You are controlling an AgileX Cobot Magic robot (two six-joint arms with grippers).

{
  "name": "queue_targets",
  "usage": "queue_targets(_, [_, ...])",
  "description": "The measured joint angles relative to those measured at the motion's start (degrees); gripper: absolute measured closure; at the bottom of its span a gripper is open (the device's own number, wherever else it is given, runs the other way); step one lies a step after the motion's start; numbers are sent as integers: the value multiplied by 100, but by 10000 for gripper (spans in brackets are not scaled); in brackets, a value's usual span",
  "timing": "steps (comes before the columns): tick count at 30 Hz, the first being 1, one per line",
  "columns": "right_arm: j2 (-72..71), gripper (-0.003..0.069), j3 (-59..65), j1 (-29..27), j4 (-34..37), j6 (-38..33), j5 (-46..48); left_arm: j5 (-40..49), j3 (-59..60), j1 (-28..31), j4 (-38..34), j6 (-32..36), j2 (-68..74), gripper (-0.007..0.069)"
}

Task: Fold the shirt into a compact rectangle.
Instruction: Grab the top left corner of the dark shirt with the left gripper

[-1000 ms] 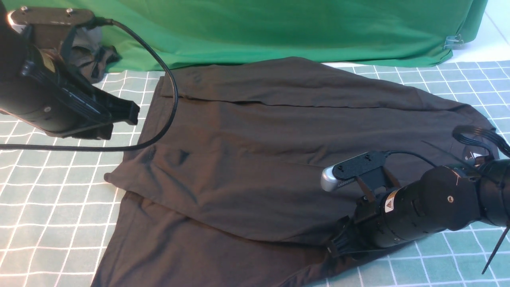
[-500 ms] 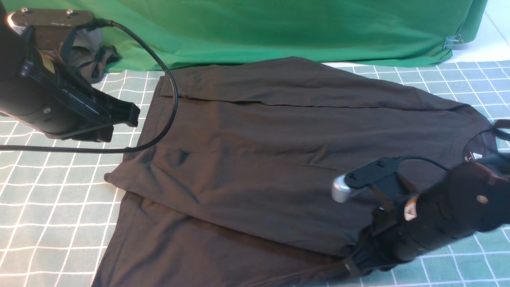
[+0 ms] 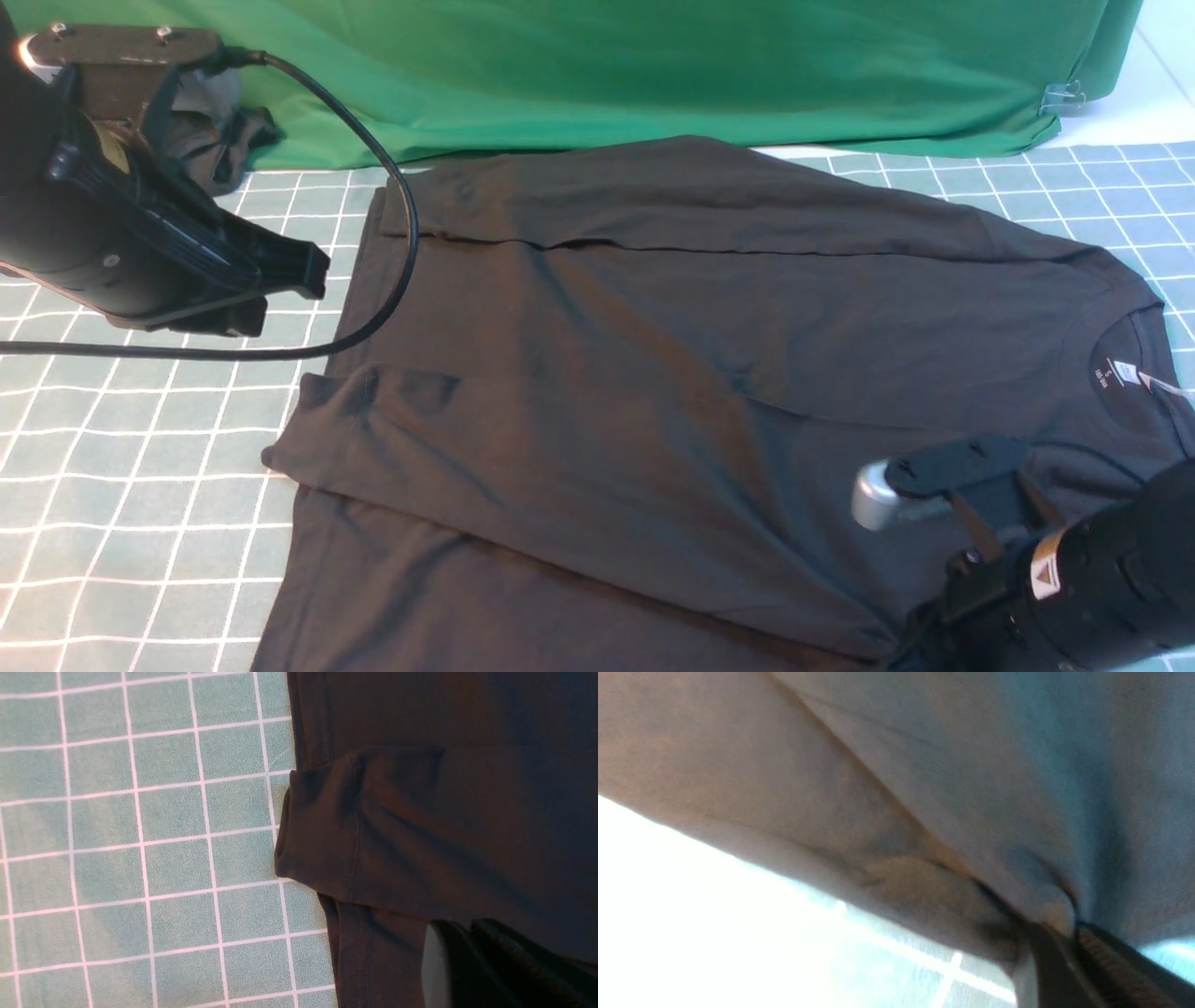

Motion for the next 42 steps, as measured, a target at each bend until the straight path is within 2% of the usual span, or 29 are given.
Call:
queue_targets(5, [-12, 350, 70, 0, 34, 112, 363, 0, 0, 0, -13, 0, 0, 613])
queue_targets(6, [-12, 342, 70, 0, 34, 112, 363, 0, 0, 0, -13, 0, 0, 613])
queue_targets(7, [-54, 288, 70, 0, 1, -58, 470, 0, 0, 0, -13, -18, 0, 613])
queue_targets(8, [-100, 274, 50, 0, -89, -98, 578, 0, 0, 0, -13, -24, 0, 613])
queue_targets(11, [-330, 323, -60, 0, -670, 148, 768, 0, 0, 0, -13, -40, 0, 613])
queue_targets(13, [-523, 395, -128, 0, -1162, 454, 779, 0, 0, 0, -7, -40, 0, 613])
queue_targets(14, [-739, 498, -186, 0, -1733, 820, 779, 0, 0, 0, 31, -40, 0, 613])
queue_targets(16, [-1022, 590, -265, -110, -2531, 1334, 785, 0, 0, 0, 50, -45, 0, 613])
queue_targets(18, [-1162, 615, -325, -270, -2902, 1509, 785, 0, 0, 0, 50, -70, 0, 613])
queue_targets(20, [-1268, 636, -493, -817, -3120, 1570, 790, -117, 0, 0, -5, -161, 37, 613])
queue_targets(25, [-1270, 641, -624, -1835, -2451, 667, 835, -343, -5, 60, -289, -250, 387, 613])
queue_targets(30, [-945, 645, -624, -2437, -1669, -75, 835, -540, -185, 213, -585, -273, 1044, 613])
queue_targets(35, [-227, 644, -724, -2552, -1232, -451, 555, -925, -659, 235, -609, -215, 1656, 613])
queue_targets(42, [657, 644, -1155, -2559, -422, -1066, 177, -770, -1833, 258, -694, -312, 2794, 613])
